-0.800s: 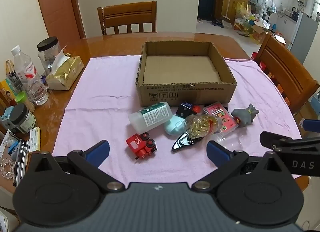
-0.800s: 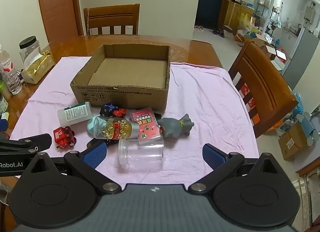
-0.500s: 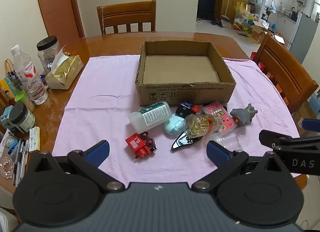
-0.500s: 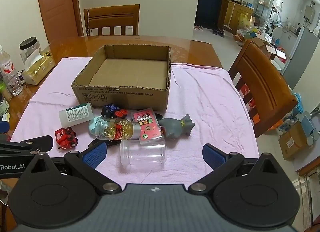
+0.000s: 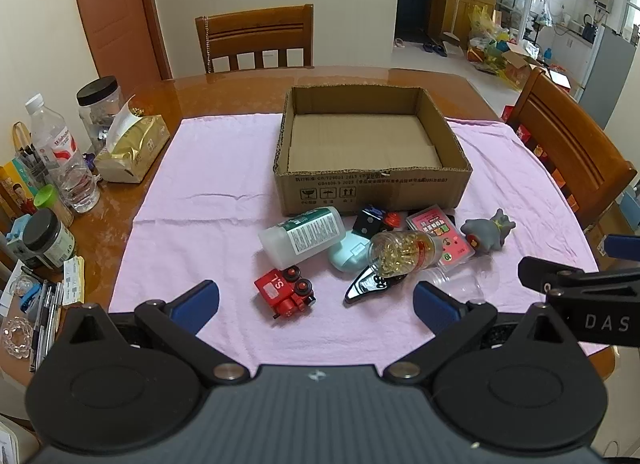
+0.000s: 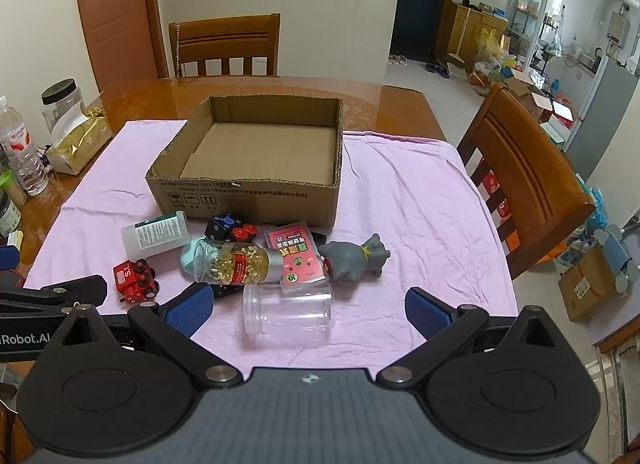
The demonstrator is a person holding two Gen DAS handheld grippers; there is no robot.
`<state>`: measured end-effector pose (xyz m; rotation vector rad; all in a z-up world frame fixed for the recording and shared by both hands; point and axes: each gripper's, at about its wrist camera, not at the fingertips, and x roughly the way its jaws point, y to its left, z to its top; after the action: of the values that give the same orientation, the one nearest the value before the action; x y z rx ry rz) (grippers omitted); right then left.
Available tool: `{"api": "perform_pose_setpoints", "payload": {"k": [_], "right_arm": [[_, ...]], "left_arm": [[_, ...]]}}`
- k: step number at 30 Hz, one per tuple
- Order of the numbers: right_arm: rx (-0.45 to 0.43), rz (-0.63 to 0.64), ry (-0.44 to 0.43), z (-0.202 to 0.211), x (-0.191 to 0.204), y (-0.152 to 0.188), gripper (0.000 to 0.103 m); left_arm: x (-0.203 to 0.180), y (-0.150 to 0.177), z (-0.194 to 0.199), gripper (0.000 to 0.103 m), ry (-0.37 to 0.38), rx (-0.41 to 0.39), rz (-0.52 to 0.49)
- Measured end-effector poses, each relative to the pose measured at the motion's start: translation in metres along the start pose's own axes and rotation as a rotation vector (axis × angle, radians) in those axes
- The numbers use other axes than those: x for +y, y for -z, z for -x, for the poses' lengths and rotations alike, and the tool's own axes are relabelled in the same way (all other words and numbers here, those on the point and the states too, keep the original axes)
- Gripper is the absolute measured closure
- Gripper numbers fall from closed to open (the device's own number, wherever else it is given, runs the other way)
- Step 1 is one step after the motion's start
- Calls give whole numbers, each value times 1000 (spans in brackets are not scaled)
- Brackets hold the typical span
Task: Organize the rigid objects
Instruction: 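Move both tools toward the scattered items in front of the box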
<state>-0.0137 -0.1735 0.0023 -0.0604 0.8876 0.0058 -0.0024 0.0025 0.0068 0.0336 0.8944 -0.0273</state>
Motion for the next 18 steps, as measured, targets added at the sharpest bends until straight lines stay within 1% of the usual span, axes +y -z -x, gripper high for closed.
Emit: {"api": "perform_pose_setpoints", "payload": {"k": [18], "right_arm": [[-8, -3, -5, 2, -9, 0, 0]], "left_arm": [[-9, 0, 2, 1, -5, -5, -7]]}}
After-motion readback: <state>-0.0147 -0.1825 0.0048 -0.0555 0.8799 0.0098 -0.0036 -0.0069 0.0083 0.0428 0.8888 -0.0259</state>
